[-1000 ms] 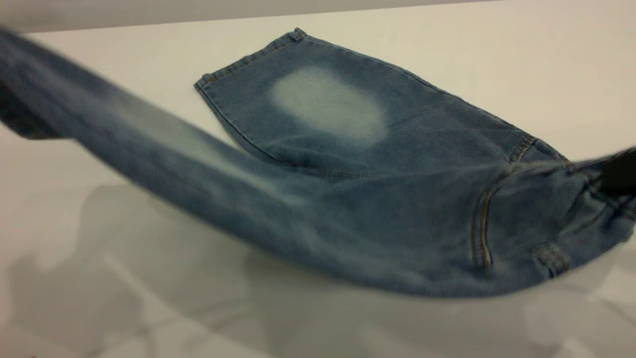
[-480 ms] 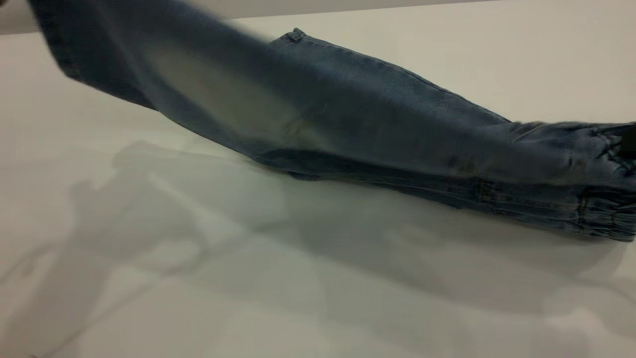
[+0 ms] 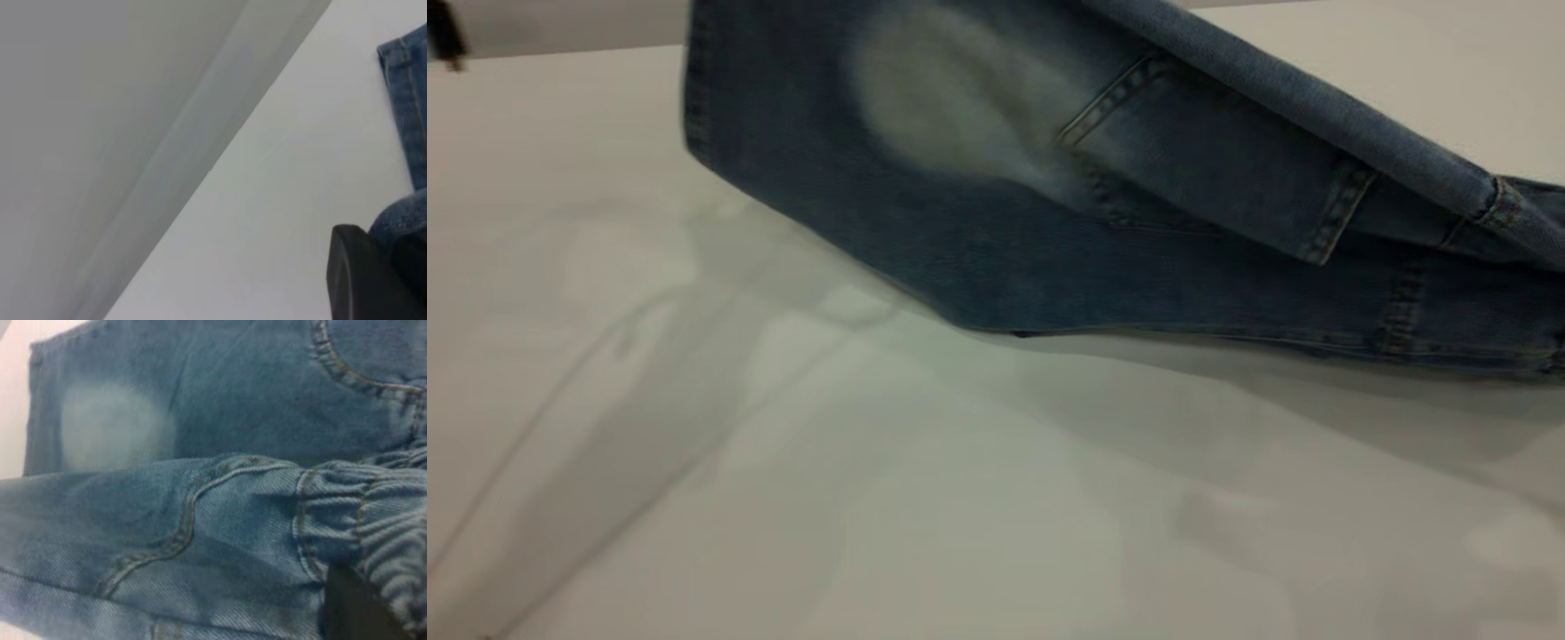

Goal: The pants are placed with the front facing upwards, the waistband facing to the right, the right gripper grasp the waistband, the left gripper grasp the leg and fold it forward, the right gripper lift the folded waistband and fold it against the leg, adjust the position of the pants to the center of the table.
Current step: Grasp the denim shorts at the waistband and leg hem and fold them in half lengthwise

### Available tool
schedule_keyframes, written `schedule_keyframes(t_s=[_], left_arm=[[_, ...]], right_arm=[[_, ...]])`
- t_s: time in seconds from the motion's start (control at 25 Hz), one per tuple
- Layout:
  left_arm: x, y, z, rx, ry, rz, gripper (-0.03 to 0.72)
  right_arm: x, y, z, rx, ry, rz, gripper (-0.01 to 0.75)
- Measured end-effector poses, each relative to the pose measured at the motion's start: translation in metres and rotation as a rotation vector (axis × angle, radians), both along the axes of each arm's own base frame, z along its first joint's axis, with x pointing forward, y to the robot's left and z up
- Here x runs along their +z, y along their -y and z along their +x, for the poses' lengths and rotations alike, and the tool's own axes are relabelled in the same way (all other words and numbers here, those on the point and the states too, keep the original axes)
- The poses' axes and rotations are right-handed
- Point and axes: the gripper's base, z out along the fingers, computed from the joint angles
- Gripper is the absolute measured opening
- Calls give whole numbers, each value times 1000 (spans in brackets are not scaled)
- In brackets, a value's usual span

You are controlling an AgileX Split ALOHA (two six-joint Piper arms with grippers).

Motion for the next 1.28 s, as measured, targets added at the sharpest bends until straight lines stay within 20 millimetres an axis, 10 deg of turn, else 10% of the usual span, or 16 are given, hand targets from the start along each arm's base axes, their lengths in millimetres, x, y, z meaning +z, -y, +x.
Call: schedule_keyframes(t_s=[0.28, 1.28], left_arm=[[-27, 15, 32, -17, -34, 4, 89], [-81, 41, 56, -131, -160, -49, 89]], right_arm=[[4, 6, 6, -35, 16, -32, 46], [-29, 27, 87, 45, -80, -3, 57]])
